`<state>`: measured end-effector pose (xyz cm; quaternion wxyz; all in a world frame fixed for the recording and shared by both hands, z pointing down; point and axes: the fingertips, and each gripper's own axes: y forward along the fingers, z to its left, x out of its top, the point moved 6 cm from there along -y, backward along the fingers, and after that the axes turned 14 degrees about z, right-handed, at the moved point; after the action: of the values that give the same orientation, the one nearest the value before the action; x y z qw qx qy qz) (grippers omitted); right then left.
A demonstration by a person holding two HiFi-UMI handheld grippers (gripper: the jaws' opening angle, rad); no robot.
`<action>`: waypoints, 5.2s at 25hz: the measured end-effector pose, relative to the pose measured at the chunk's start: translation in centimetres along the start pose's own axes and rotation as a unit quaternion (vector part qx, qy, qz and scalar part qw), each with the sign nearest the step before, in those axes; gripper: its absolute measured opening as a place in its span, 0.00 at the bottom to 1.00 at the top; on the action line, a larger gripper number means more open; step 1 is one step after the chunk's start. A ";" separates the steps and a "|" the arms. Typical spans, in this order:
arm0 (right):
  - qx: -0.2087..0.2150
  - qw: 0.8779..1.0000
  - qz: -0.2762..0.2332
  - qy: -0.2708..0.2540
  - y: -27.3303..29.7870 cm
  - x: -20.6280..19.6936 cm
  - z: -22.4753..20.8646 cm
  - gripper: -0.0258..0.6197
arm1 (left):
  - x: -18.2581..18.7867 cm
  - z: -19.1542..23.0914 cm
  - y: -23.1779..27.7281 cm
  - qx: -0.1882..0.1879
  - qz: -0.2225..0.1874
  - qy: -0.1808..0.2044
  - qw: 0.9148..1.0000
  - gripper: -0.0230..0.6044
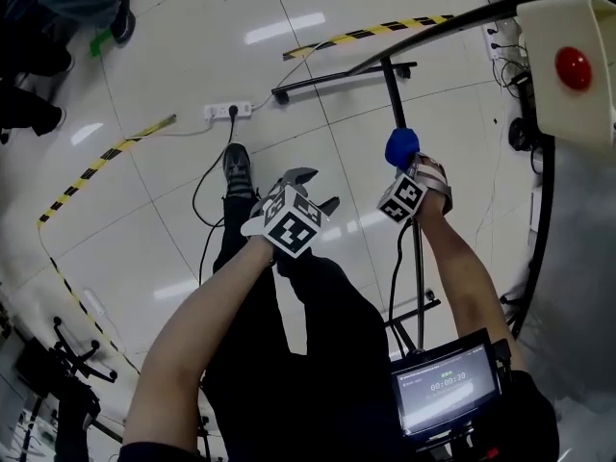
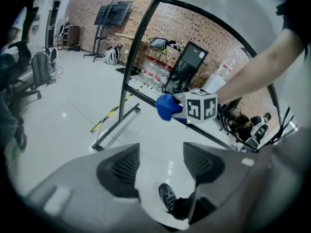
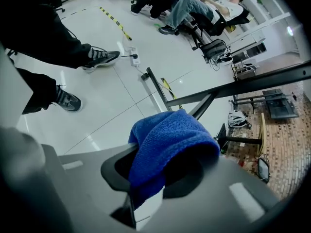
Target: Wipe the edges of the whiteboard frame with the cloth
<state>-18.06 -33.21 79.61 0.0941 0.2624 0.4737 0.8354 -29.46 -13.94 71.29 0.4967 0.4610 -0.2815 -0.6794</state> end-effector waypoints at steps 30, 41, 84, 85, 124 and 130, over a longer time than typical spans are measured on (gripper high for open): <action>-0.011 1.000 0.018 0.016 2.4 10.2 -13.1 0.19 | 2.8 11.5 -3.3 -0.022 0.014 -0.030 0.999 0.48; 0.136 0.962 -0.069 0.226 -0.9 12.8 -16.7 0.19 | 6.5 14.4 -6.0 0.011 0.001 0.103 0.995 0.48; 0.276 0.779 -0.280 0.489 -7.7 14.2 -15.2 0.35 | 24.9 22.4 6.3 0.131 0.104 0.549 0.819 0.44; 0.281 0.775 -0.278 0.493 -7.8 14.5 -15.1 0.34 | 25.8 22.5 6.5 0.133 0.102 0.557 0.814 0.44; 0.263 0.750 -0.271 0.543 -12.0 14.9 -15.7 0.27 | 31.9 13.4 2.1 0.149 -0.036 0.615 0.773 0.43; 0.253 0.766 -0.271 0.526 -14.0 16.0 -16.9 0.27 | 32.9 12.6 -0.5 0.145 -0.046 0.628 0.763 0.43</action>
<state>-41.78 -31.83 66.41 -0.0169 -0.3431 0.6943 0.6324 -43.74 -45.43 64.77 0.4578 0.8635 0.0199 -0.2109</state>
